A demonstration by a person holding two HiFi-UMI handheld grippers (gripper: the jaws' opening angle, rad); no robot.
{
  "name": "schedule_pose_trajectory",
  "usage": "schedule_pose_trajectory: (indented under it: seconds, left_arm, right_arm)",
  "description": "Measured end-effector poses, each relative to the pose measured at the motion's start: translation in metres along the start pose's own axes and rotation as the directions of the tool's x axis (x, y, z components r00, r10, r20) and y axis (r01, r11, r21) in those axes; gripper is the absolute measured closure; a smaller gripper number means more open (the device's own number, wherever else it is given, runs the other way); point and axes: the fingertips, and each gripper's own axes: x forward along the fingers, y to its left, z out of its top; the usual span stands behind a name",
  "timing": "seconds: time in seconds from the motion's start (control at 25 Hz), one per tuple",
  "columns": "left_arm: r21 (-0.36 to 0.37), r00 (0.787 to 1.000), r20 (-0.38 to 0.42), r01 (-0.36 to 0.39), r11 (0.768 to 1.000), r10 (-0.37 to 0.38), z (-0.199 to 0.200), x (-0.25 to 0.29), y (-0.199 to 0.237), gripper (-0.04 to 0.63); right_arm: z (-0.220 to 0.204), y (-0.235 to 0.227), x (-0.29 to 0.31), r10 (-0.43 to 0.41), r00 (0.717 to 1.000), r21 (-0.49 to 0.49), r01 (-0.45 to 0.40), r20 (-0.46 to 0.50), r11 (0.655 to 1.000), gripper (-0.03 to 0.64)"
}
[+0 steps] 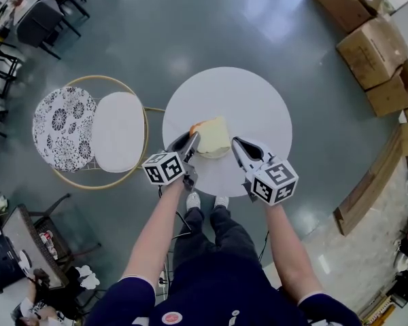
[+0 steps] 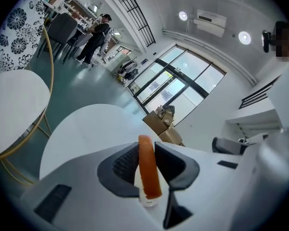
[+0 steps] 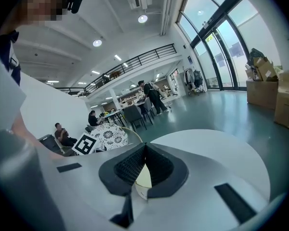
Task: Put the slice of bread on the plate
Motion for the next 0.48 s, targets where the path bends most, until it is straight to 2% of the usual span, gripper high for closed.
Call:
schedule_pose_trajectory:
  seconds: [0.16, 0.48]
  left_arm:
    - [0.045, 0.999, -0.021, -0.046, 0.998, 0.047, -0.003, 0.000, 0.013, 0.506]
    - [0.069, 0.993, -0.050, -0.099, 0.993, 0.103, -0.010, 0.003, 0.031, 0.497]
  right_arm:
    - [-0.001, 0.002, 0.003, 0.003, 1.000, 0.001, -0.003, -0.005, 1.000, 0.612]
    - [-0.005, 0.003, 0.003, -0.003, 1.000, 0.005, 0.003, -0.010, 1.000, 0.612]
